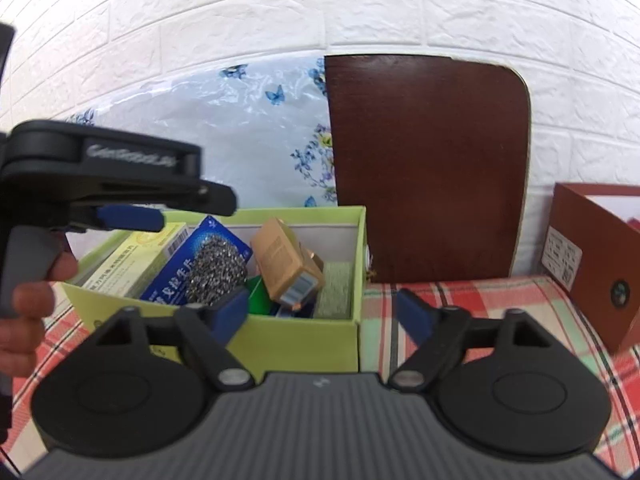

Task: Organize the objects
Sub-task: 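Carry tan box and green soap bar into the green box and release both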

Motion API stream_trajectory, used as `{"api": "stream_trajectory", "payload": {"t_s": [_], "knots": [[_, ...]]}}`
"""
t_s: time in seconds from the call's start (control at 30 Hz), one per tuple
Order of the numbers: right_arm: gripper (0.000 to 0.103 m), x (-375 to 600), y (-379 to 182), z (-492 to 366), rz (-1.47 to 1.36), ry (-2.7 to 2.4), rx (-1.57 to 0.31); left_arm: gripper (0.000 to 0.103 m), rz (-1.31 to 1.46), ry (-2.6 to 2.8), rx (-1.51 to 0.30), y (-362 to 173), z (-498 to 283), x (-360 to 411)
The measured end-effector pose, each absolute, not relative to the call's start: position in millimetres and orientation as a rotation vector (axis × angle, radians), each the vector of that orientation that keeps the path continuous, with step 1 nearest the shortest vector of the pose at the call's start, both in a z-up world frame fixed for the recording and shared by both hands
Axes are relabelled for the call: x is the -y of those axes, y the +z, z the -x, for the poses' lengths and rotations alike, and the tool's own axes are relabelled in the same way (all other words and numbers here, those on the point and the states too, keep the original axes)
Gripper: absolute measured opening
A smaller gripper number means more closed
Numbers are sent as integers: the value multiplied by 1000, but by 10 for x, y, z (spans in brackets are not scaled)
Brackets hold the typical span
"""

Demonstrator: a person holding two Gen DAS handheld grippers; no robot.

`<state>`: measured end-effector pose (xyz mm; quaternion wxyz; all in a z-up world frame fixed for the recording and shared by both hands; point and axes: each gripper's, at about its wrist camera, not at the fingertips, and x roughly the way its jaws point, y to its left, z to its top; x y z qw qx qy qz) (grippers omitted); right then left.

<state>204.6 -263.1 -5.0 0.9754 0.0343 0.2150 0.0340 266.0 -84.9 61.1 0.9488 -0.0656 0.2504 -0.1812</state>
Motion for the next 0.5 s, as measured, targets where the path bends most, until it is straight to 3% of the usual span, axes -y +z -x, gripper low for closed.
{"api": "stream_trajectory", "payload": {"t_s": [0.13, 0.5], "knots": [[103, 2634, 52, -1861, -55, 41, -424, 77, 140, -359, -527, 720, -2447, 796], [103, 2550, 417, -1074, 0, 60, -419, 78, 50, -317, -534, 915, -1604, 738]]}}
